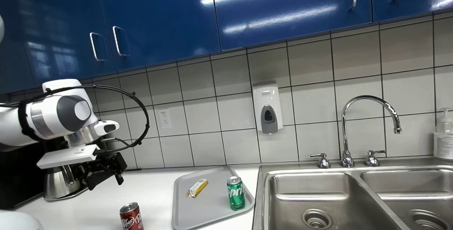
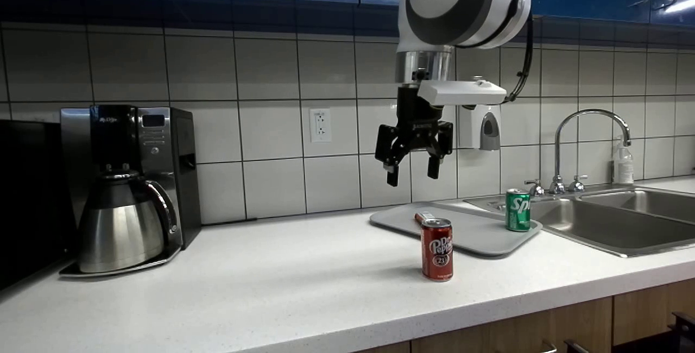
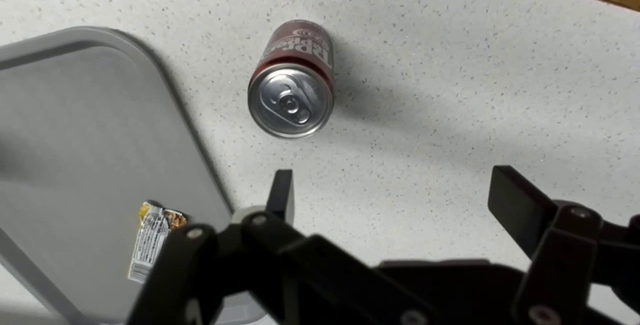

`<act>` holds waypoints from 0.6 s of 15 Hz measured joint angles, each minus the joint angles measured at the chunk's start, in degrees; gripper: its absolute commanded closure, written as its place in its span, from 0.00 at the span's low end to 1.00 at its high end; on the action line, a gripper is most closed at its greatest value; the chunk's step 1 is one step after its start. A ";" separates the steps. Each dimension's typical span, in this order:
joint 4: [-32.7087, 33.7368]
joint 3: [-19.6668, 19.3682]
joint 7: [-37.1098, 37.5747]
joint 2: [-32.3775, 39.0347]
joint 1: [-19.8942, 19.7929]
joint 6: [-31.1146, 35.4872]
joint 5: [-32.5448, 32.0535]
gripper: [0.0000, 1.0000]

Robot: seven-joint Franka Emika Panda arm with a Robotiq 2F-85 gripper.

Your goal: Put the red and green can on the grey tray

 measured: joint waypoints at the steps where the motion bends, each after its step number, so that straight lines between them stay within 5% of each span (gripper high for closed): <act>1: -0.18 -0.03 0.09 0.15 -0.10 -0.08 -0.01 0.00; 9: -2.10 -0.46 0.48 0.84 -1.47 -0.18 -0.26 0.00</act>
